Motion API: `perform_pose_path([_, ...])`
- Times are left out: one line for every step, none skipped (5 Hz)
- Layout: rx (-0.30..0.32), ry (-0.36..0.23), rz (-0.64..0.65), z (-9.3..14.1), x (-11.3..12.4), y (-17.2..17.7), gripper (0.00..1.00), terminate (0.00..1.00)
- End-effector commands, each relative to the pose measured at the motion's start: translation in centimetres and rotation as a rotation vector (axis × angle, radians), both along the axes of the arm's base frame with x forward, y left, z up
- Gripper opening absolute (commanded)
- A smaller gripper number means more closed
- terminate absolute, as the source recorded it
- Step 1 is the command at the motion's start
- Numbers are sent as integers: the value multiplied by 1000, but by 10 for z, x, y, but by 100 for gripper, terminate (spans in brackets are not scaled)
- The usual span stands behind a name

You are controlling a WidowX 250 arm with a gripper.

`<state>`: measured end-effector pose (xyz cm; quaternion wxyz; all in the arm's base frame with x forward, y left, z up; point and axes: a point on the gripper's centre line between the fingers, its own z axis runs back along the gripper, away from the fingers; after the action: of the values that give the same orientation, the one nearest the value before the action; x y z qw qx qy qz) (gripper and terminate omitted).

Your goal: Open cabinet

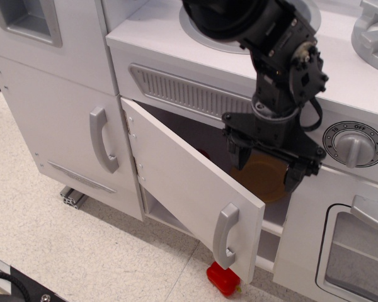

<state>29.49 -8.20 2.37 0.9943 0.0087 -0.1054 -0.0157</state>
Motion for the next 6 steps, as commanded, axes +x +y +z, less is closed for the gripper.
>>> perform_pose_path([7,23,-54,-18,9,6,100,0])
perform_pose_path([3,57,-40,-20,2,11,100,0])
perform_pose_path([4,84,-59,-18,-15,22,100,0])
perform_pose_path([15,118,-95,-19,-42,41,100,0])
perform_pose_path([36,145,-141,-19,-70,69,100,0])
perform_pose_path([58,137,-154,-20,-87,97,100,0])
